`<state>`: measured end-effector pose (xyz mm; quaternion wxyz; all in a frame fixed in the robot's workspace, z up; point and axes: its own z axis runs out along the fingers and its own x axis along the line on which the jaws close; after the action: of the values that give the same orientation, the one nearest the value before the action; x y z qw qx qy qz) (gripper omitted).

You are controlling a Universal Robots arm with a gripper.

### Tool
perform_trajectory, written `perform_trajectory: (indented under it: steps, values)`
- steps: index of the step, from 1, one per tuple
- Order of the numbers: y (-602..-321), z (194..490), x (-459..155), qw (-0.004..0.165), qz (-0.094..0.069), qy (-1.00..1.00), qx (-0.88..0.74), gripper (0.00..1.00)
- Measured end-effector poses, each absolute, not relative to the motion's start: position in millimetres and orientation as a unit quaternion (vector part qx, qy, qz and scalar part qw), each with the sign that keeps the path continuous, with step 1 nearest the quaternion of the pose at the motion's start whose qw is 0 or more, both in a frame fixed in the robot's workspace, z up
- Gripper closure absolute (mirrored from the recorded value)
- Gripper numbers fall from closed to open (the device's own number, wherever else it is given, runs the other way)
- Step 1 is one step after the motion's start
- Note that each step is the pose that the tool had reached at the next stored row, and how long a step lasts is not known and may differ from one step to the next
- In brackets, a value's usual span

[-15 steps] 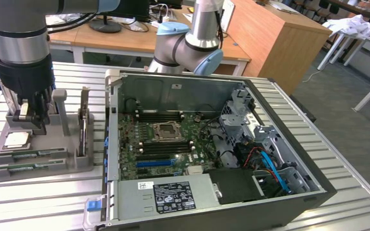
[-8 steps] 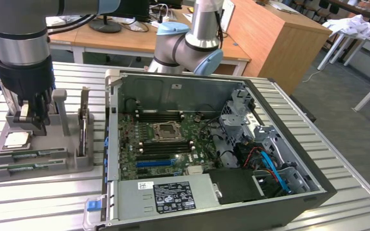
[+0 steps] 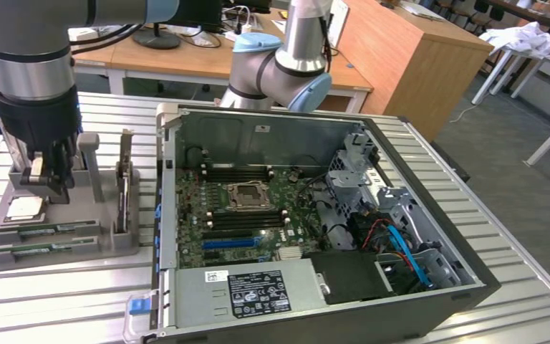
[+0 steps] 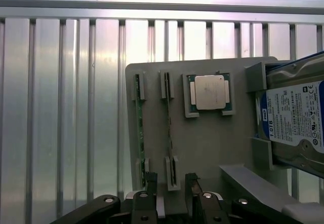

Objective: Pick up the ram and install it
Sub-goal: 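Pick up the ram and move it above insertion slot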

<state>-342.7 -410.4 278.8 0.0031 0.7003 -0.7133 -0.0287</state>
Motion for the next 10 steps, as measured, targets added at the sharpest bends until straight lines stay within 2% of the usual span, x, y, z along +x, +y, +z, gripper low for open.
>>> perform_trajectory:
  steps: [10]
  values:
    - [-411.4,275.6,-343.5,0.003,-0.029,-0.713,0.700,0.64]
